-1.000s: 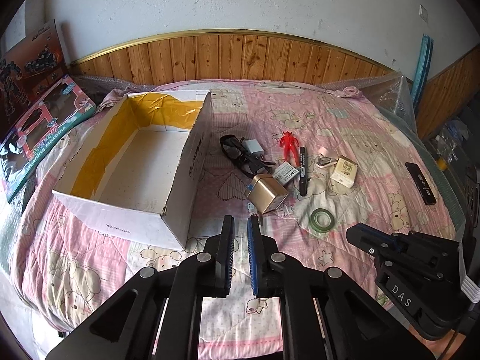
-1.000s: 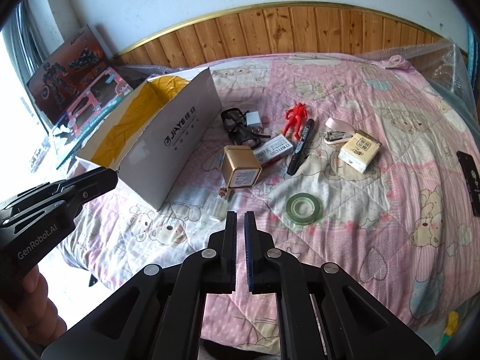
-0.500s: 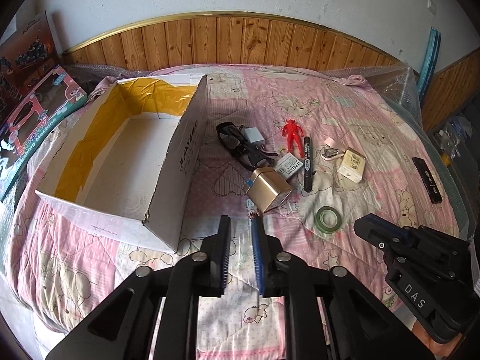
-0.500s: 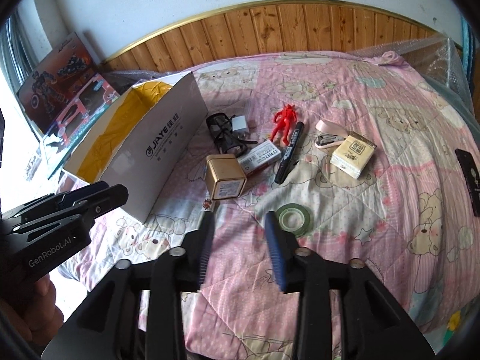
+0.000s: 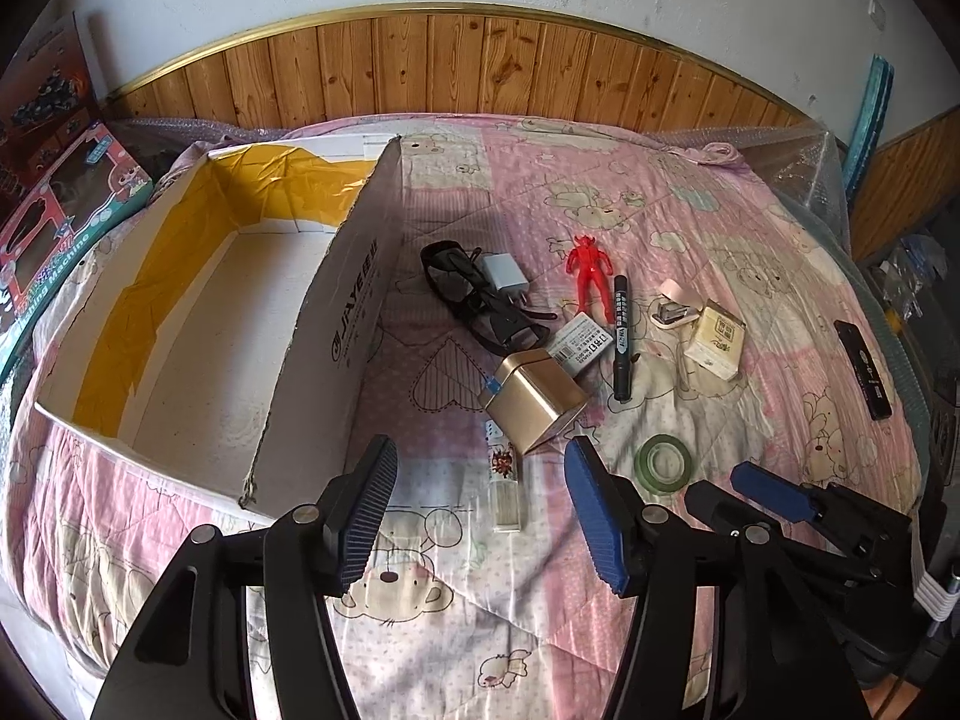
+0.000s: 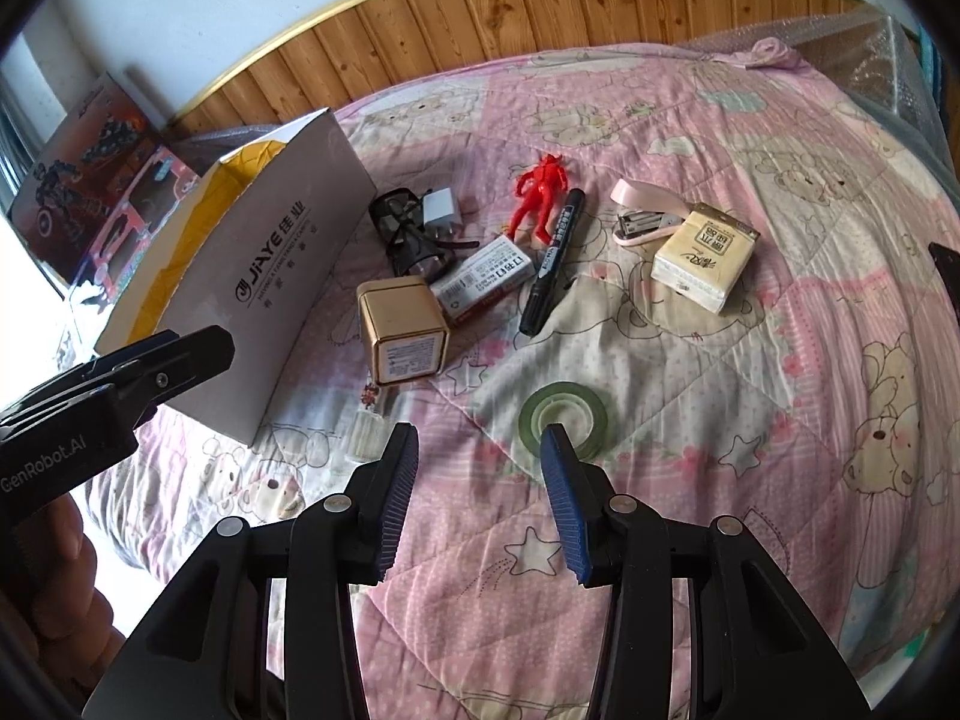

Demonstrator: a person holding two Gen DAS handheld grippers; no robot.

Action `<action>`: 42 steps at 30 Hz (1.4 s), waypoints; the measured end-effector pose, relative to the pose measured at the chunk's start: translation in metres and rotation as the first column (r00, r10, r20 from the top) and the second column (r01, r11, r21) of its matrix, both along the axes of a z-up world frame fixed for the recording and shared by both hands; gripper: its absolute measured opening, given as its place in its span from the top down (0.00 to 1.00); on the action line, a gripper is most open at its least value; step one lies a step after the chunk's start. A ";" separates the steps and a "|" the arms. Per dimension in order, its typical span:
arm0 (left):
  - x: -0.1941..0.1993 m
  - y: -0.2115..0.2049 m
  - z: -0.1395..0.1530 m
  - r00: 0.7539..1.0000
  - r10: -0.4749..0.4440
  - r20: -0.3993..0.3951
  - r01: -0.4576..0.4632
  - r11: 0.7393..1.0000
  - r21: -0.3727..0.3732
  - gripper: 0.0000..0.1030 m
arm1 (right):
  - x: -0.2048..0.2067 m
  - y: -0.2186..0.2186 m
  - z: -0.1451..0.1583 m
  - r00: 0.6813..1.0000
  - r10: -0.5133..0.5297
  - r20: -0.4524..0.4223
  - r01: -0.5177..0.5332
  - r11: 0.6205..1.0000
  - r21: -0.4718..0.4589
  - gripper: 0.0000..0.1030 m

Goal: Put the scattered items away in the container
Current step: 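Move the left tool toward the gold tin while the right tool approaches the green tape roll, then close the left gripper on the gold tin while the right gripper closes on the green tape roll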

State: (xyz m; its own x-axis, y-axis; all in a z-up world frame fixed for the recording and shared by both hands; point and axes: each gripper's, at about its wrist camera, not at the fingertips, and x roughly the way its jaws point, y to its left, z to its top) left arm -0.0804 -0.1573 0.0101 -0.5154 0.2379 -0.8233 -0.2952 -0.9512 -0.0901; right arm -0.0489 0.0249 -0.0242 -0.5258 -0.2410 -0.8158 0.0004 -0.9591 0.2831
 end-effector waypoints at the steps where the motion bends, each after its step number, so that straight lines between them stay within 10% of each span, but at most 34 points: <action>1: -0.003 0.001 -0.002 1.000 -0.001 0.005 0.001 1.000 -0.002 0.42 | -0.002 0.001 -0.002 1.000 0.000 0.006 0.000 1.000 -0.004 0.56; 22: -0.058 0.052 -0.046 0.996 -0.037 0.081 0.038 0.999 -0.004 0.32 | -0.035 0.024 -0.059 0.993 -0.032 0.115 0.033 0.999 -0.007 0.55; 42: -0.073 0.036 -0.083 0.988 0.062 0.139 -0.066 0.997 0.026 0.22 | -0.030 -0.003 -0.068 0.995 0.094 0.019 -0.095 0.995 0.042 0.56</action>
